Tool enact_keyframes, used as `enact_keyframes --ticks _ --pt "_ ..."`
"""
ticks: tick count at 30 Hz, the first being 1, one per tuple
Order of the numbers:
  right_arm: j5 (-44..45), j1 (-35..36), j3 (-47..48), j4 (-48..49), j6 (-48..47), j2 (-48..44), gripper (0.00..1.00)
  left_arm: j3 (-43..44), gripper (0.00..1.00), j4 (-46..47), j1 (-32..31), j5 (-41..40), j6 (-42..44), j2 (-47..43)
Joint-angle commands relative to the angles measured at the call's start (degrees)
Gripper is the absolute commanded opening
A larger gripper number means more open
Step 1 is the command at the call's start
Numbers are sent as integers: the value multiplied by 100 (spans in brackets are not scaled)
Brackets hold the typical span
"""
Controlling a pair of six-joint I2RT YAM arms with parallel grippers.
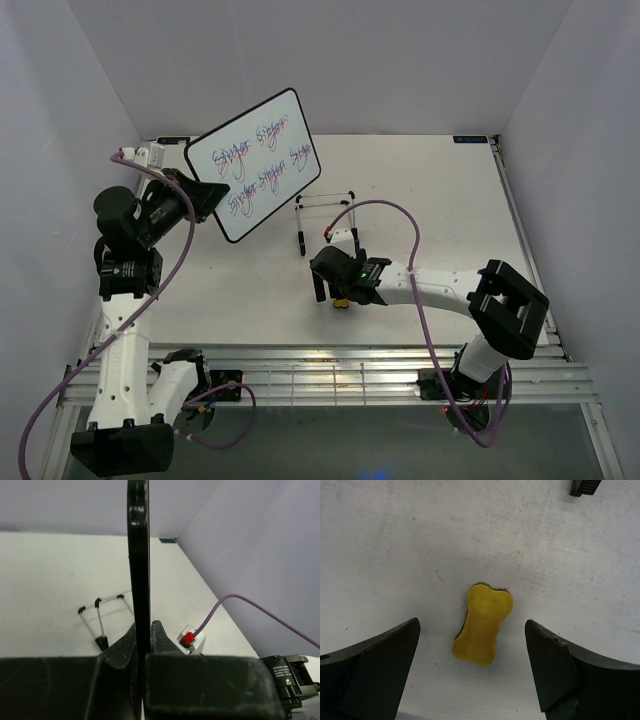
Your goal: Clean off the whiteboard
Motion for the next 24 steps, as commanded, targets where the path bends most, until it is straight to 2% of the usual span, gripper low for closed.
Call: enact_keyframes --ticks 1,10,15,19,20,24 --pt "443 -1 235 -203 160 172 90 -61 0 -258 -115 -193 317 -165" --pt "487 -10 156 -114 256 436 80 -299 0 -417 -379 -465 546 -403" --pt "363 -10 51 35 309 532 68 -326 0 -408 -598 -509 590 -421" --pt "363 -10 6 70 335 594 65 -325 0 -373 -747 -509 739 -500" --pt "363 -10 -2 79 335 603 61 -343 0 -355 -826 -526 757 -535" --pt "302 -19 -29 167 327 612 59 -387 0 -364 -950 -728 818 -605"
